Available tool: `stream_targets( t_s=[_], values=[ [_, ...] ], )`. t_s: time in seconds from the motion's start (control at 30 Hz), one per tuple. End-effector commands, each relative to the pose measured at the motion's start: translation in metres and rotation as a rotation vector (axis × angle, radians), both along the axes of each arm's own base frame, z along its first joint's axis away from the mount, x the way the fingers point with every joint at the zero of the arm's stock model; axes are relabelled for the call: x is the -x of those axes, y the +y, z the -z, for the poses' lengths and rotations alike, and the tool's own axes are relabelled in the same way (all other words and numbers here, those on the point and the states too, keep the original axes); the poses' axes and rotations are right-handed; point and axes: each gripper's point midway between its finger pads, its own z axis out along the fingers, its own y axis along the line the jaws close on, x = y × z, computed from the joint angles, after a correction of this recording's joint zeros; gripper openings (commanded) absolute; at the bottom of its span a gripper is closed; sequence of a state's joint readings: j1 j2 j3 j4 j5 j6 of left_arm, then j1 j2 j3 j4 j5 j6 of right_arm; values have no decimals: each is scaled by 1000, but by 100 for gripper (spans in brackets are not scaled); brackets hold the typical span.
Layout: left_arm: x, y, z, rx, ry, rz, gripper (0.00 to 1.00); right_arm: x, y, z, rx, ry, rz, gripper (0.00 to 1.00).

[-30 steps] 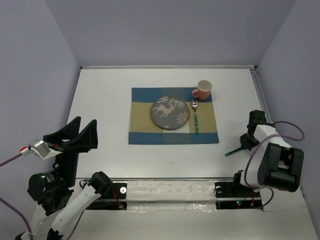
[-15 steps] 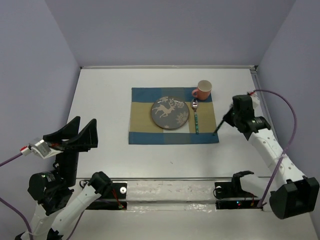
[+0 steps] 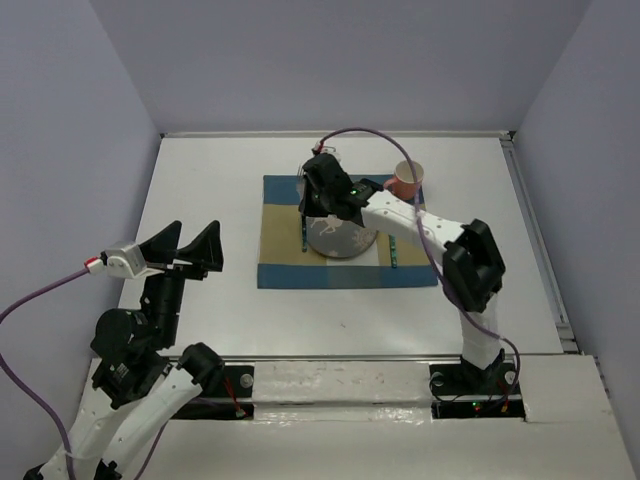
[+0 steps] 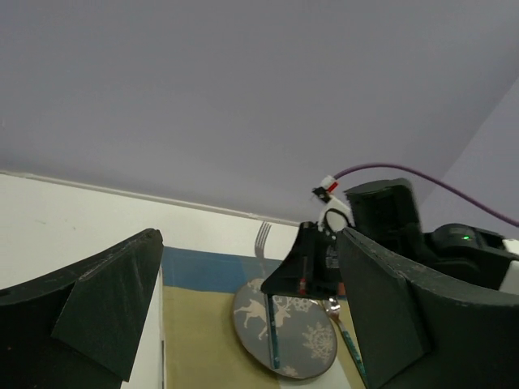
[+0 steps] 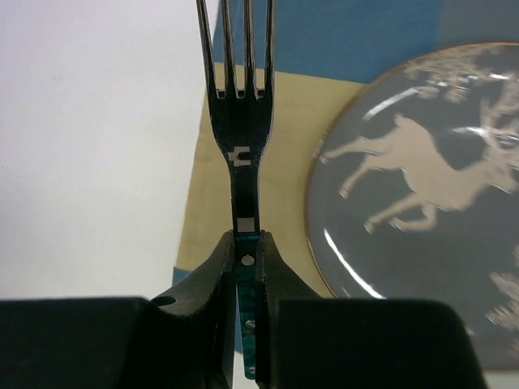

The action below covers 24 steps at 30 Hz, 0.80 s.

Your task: Set the dinner table for one person

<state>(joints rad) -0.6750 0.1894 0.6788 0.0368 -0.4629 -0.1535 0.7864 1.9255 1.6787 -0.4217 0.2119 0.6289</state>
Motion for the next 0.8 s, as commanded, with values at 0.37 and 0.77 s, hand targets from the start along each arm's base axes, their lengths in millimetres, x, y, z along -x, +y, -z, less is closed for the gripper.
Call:
stream_targets(
  t_s=[0.37, 0.77],
  values=[
    [-12, -3, -2, -23, -3, -22, 99, -7, 80, 73, -88, 144, -90, 0],
    [-9, -4, -4, -16, -14, -9, 99, -7, 83, 107, -75, 201, -68, 0]
  ],
)
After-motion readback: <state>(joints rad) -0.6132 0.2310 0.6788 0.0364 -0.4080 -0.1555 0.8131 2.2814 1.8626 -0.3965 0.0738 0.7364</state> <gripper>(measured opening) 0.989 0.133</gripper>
